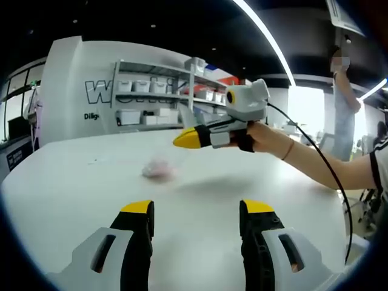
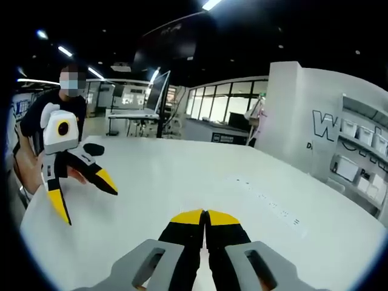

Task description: Open the resealable bag by pulling the two sides of the seal apart until the entire bag opening is separated and visibly accessible.

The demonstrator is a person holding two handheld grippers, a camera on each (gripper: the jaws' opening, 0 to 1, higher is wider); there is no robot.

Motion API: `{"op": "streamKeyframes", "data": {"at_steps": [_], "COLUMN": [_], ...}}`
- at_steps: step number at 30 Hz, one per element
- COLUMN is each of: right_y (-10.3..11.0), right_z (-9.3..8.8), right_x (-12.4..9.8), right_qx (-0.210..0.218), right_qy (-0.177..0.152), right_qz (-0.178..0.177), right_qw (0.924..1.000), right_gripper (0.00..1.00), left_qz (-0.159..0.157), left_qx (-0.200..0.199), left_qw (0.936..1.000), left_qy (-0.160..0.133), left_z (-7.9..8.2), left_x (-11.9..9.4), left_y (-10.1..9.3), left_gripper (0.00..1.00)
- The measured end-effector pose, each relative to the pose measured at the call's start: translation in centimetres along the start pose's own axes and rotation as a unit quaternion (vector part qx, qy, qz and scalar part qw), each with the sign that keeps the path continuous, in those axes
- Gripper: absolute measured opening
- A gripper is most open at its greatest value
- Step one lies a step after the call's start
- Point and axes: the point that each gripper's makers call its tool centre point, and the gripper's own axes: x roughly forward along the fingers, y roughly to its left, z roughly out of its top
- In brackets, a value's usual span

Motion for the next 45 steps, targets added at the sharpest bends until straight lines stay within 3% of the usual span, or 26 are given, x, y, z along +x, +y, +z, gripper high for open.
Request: {"op": "streamKeyframes", "data": {"at_steps": [12, 24, 45], "right_y": [0.8, 2.4, 3.3], "right_z": [-0.9, -3.2, -4.5], "right_x": [-0.3, -1.0, -1.9], "right_qx": [-0.006, -0.011, 0.001], "right_qy": [0.018, 0.048, 0.061], "right_qz": [0.008, 0.012, 0.003], "right_qw": [0.9998, 0.9987, 0.9981], "right_gripper": [0.0, 0.01, 0.05], "left_qz": [-0.002, -0.005, -0.002], "left_qx": [-0.002, -0.004, -0.003], "left_qw": [1.0, 1.0, 0.9999], "left_qy": [-0.004, -0.007, -0.01], "left_z": [0.1, 0.2, 0.3], "left_x": [-0.1, -0.1, -0.3], "left_y": [-0.1, -0.2, 0.0], "left_gripper": [0.57, 0.57, 0.57]}}
